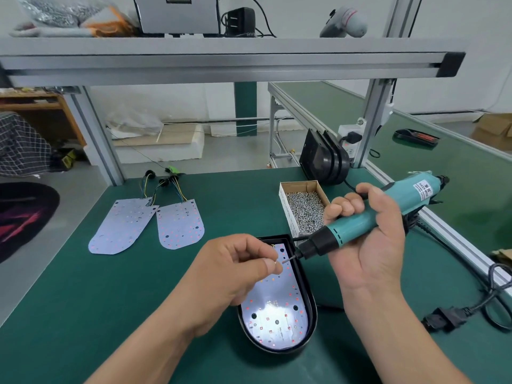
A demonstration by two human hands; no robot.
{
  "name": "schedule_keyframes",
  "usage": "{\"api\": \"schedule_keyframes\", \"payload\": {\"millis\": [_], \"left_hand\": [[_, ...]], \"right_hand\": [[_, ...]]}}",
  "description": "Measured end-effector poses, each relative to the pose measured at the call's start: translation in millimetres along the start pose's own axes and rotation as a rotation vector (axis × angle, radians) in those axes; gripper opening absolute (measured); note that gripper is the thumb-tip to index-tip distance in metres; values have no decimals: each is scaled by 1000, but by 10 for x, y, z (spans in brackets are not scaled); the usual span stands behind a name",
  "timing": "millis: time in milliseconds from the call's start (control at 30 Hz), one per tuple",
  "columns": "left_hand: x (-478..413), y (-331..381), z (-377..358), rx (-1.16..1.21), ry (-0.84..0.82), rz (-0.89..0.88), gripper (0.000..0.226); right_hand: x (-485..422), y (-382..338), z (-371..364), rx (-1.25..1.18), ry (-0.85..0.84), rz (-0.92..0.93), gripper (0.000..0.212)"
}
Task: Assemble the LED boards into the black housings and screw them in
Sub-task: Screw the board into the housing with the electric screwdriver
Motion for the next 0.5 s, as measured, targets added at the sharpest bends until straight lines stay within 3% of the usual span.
{"api": "schedule_keyframes", "payload": {"millis": [500], "left_hand": [[19,-49,-62,172,7,69,12]], "right_hand": [[38,-38,-82,4,-34,32,7]]}}
Point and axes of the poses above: each hand's wrist, its own x-axis away from the middle knuckle, its own z-axis out of the back of the hand, y = z × x, the point moved 9 cm from there along -x, towards the middle knuckle, and after that the axes turned 2 degrees about -y, right-handed, at the moved point
